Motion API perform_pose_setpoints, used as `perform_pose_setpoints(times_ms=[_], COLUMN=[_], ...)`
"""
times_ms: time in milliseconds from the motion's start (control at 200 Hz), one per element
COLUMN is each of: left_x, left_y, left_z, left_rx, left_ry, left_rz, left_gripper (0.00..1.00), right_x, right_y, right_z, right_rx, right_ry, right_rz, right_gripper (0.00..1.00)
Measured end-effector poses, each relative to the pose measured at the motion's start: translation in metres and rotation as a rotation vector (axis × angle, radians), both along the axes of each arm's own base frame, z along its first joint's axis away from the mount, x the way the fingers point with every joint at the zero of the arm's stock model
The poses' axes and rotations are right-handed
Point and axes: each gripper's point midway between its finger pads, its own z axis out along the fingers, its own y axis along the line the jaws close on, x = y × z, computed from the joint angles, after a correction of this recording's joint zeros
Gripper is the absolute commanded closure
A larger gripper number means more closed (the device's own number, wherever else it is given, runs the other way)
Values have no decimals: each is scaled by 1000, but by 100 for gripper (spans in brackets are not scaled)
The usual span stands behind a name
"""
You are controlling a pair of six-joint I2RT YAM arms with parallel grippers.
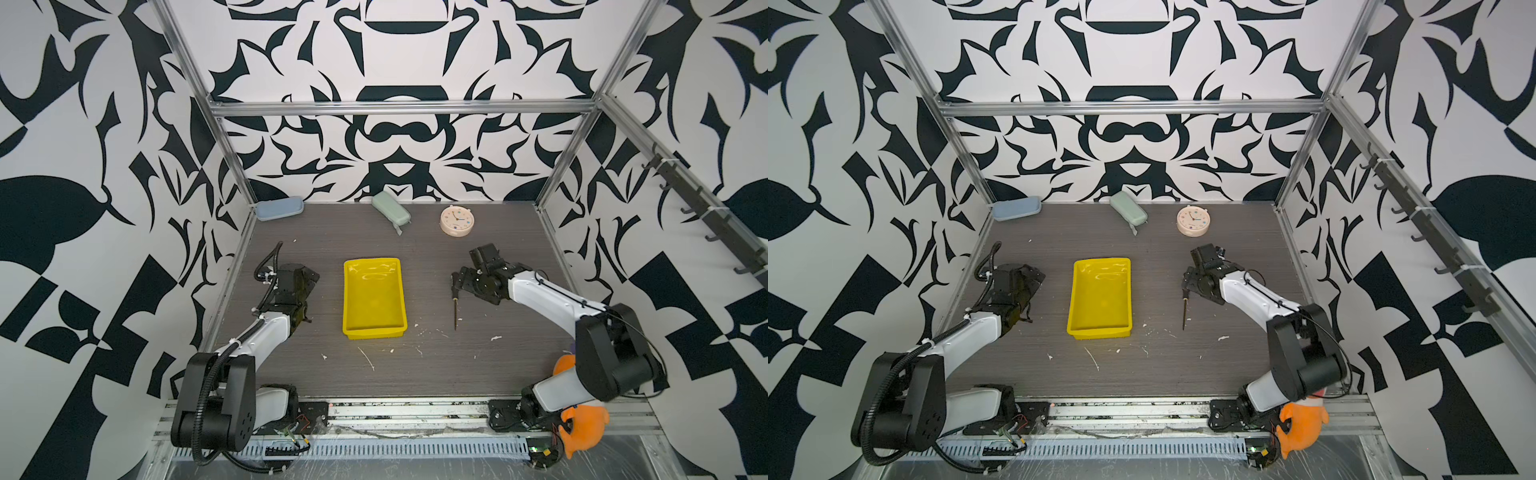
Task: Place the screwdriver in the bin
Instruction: 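Lower the right gripper over the screwdriver handle and close on it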
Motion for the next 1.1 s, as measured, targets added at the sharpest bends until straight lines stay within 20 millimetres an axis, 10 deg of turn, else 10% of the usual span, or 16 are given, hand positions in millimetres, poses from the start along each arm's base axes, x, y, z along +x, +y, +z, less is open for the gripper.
perform_pose_setpoints(times_ms=[415,895,1105], left_x=[2,6,2], left_y=[-6,-7,-2], left_z=[-1,-1,19], left_rx=[13,10,6], left_ry=[4,22,-45], left_rz=[-51,-59,-25], left_gripper=[6,3,3], right_x=[19,18,9], right_y=[36,36,39], right_z=[-47,-49,-49], right_rx=[-37,-164,-226], right_ry=[121,118,125], right_rz=[110,115,138], right_gripper=[41,93,100])
